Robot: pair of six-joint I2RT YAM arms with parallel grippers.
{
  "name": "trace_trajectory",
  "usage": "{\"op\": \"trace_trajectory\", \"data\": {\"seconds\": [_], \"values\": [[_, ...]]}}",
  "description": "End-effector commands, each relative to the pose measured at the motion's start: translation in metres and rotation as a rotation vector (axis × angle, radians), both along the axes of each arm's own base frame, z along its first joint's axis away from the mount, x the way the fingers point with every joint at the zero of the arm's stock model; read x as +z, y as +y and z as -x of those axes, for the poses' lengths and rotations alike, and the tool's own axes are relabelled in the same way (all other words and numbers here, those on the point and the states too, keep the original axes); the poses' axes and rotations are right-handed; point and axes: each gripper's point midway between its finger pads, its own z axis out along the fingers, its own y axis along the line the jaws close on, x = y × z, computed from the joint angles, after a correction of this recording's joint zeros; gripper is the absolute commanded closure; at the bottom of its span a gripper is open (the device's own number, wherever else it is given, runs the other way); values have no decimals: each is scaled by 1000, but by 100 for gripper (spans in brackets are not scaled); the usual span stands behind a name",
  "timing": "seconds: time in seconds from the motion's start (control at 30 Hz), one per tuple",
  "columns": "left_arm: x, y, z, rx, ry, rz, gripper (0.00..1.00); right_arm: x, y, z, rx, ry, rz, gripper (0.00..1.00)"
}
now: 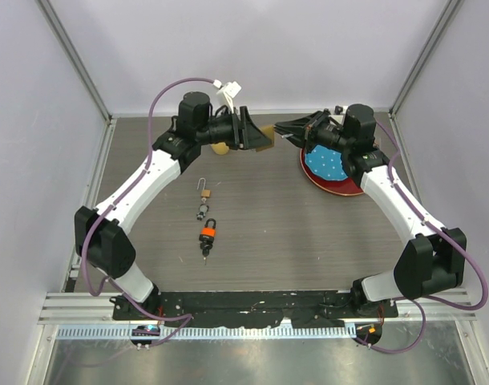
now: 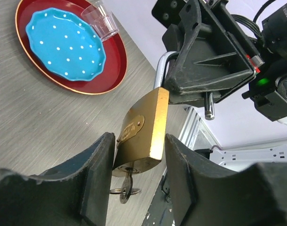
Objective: Lock with the key
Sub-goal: Lock the lock.
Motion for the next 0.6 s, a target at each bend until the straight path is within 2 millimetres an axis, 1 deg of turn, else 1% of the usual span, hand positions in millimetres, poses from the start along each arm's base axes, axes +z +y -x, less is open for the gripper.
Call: {"op": "trace_trajectory", "data": {"seconds": [0.0,0.07,0.1,0.2,0.23,0.3,0.5,0.53,0.57], "values": [[34,3,10,0,-96,59,53,65,-8,20,-6,-189,-85,98],[35,2,10,-5,-97,66,56,65,-8,21,-2,-190,-91,98],[34,1,10,-8,-94,67,60,65,-8,21,0,-190,-92,98],[36,0,9,-11,-89,88,66,64,-8,22,2,-185,-95,98],[40,-1,9,-10,-95,106,68,63,-8,22,3,-181,-97,98],[42,-2,10,-10,-97,121,71,61,-8,23,6,-187,-100,98],[55,0,8,12,-123,164,69,54,-8,25,9,-174,-98,98],[56,-1,9,13,-123,171,69,53,-8,26,9,-171,-101,98],[62,0,9,18,-130,189,65,51,-9,25,7,-169,-100,98]]}}
